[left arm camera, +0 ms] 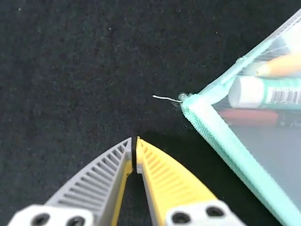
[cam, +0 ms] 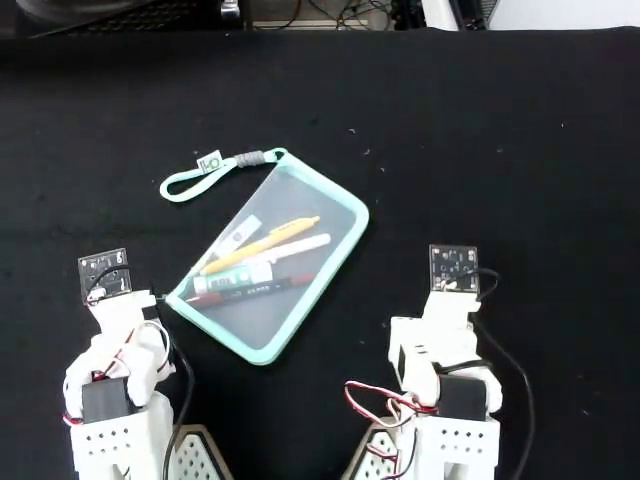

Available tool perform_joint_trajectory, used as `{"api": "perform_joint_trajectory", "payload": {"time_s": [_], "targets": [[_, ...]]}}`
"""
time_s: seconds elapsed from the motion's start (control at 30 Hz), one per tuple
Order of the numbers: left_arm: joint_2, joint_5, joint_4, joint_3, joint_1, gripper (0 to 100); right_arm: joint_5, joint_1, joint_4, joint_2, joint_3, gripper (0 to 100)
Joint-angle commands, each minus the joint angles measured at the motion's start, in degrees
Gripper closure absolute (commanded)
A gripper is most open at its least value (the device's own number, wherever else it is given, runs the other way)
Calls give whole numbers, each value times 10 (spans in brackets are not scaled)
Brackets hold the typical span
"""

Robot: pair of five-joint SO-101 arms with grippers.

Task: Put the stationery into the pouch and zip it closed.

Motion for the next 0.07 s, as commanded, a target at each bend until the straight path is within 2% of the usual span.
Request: {"api": "perform_joint_trajectory", "payload": {"time_s": [0.0, 0.03], "targets": [[-2, 5, -5, 9, -3, 970, -5, 9, 3, -35, 1, 985], [-2, 5, -5, 9, -3, 970, -5, 9, 3, -35, 1, 985]]}}
